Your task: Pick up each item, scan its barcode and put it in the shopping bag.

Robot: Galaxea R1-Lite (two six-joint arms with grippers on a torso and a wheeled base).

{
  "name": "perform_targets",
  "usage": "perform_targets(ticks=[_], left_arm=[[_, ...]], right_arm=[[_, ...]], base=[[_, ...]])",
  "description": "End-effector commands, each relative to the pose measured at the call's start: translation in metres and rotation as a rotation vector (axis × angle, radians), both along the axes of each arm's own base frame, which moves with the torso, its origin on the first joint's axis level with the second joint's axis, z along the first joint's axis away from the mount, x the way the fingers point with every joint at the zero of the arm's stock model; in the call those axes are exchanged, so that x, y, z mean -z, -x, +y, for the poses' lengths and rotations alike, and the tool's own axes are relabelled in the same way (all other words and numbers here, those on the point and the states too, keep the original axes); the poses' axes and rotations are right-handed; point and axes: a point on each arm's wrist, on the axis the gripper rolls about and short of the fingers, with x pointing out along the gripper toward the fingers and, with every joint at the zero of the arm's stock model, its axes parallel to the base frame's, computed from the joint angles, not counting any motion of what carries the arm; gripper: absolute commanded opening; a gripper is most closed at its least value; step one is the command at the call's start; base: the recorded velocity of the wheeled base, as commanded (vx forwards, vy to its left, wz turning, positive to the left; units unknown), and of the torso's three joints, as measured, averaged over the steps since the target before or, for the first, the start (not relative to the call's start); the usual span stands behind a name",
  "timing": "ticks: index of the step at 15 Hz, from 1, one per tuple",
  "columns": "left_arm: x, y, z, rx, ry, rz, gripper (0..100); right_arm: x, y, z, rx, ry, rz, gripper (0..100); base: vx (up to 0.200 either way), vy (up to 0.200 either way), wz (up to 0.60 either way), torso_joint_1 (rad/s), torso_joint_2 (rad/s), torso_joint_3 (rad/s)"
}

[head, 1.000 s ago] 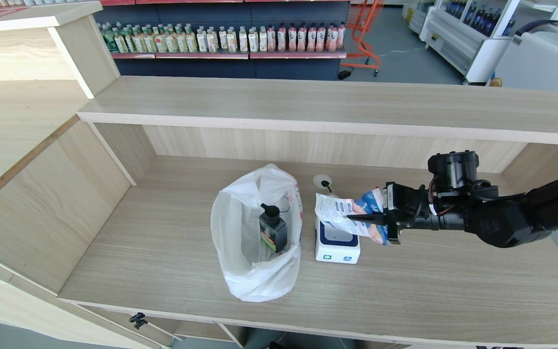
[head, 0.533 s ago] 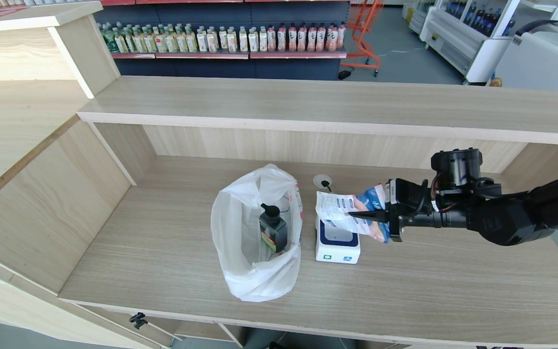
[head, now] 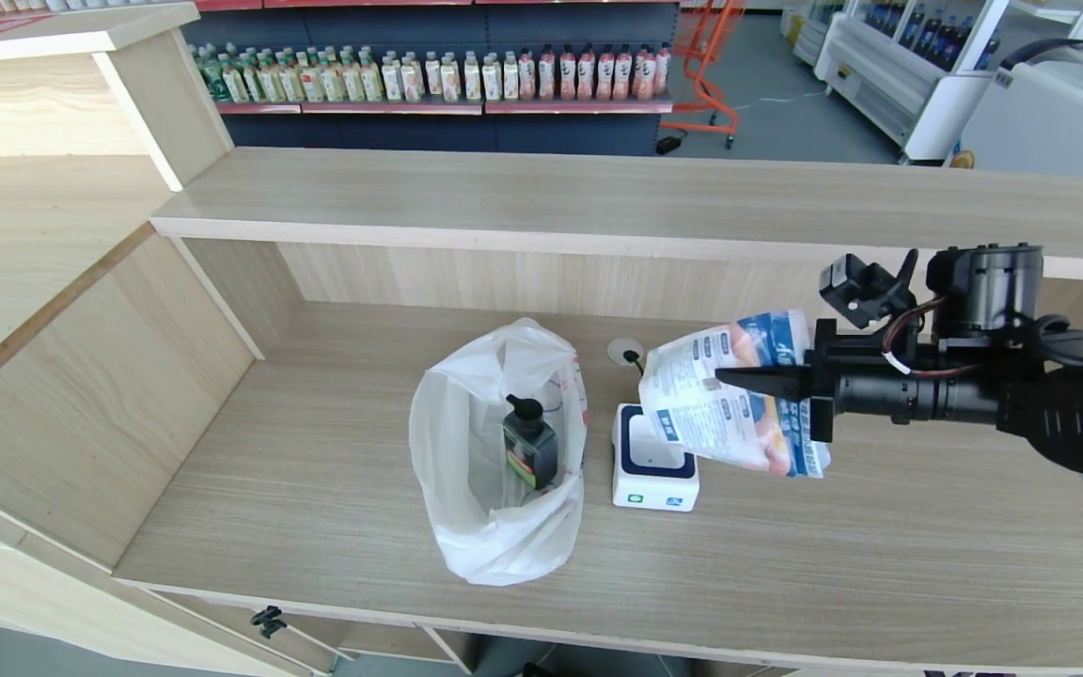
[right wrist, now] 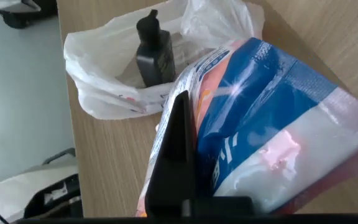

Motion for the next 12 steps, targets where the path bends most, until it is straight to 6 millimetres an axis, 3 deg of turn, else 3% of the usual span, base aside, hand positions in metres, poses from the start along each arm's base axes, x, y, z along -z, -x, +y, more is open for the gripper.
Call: perform_targets(ticks=[1, 3, 9, 12], left_arm=[[0.000, 0.000, 0.000, -0.001, 0.000, 0.001, 100], [0.000, 0.000, 0.000, -0.001, 0.000, 0.001, 100], [0.000, 0.000, 0.000, -0.001, 0.000, 0.001, 100], [0.000, 0.000, 0.000, -0.001, 0.000, 0.001, 100]], right_arm=[[-0.020, 0.013, -0.006, 0.091, -0.047, 0.019, 0], [-0.014, 0.002, 0.004, 0.113, -0.086, 0.107, 0], [-0.004, -0.034, 0.084, 0.080, -0.202, 0.205, 0], [0.013, -0.048, 0.107, 0.063, -0.207, 0.233, 0]], base=[[0.000, 0.000, 0.00, 0.000, 0.00, 0.000], [0.000, 0.000, 0.00, 0.000, 0.00, 0.000], [0.000, 0.000, 0.00, 0.000, 0.00, 0.000], [0.000, 0.000, 0.00, 0.000, 0.00, 0.000]])
